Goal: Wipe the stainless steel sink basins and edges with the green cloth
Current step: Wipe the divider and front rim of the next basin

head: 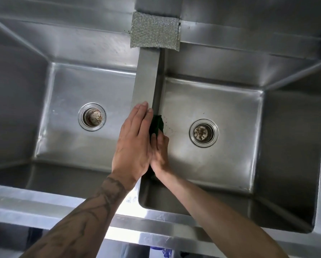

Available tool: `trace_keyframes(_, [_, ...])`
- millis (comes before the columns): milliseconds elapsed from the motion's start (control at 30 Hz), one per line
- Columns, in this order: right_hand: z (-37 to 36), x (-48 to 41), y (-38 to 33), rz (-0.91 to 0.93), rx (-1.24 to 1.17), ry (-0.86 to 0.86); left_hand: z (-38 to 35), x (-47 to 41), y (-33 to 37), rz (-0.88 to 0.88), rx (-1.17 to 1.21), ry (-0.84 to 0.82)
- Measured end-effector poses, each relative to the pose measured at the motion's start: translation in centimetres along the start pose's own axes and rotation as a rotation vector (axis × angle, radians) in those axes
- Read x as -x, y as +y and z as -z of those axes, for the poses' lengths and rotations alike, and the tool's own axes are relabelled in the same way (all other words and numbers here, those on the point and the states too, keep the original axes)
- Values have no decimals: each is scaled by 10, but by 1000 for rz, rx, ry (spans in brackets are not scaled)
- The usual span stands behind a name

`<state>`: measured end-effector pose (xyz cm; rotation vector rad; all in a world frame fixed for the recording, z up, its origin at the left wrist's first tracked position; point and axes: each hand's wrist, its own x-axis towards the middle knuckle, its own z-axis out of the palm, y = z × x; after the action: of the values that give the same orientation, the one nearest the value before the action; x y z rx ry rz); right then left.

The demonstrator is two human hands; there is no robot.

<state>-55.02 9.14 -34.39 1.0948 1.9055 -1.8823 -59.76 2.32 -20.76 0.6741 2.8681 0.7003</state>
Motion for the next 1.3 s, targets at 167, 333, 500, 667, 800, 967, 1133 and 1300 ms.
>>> trace_keyframes(167, [19,81,-39,124,-165,-102,1,0,1,4,30,19])
trace_keyframes(333, [14,59,-20,43,-7,-101,4,-1,5,-2,26,17])
trace_keyframes(500, [23,52,-25,-33,162,-199,4,-1,3,-14,4,4])
trace_keyframes(667, [63,105,-29,94,348,-526,3,-1,4,-2,6,29])
trace_keyframes(800, [67,76,-13,117,582,-582,4,0,3,-20,0,29])
trace_keyframes(967, [94,52,7,168,792,-752,1,-1,1,-32,-64,29])
trace_keyframes(1133, [133,73,-21,185,847,-925,-1,-1,0,-29,-65,39])
trace_keyframes(1300, [130,55,-1,350,962,-878,1,-1,1,-35,-88,11])
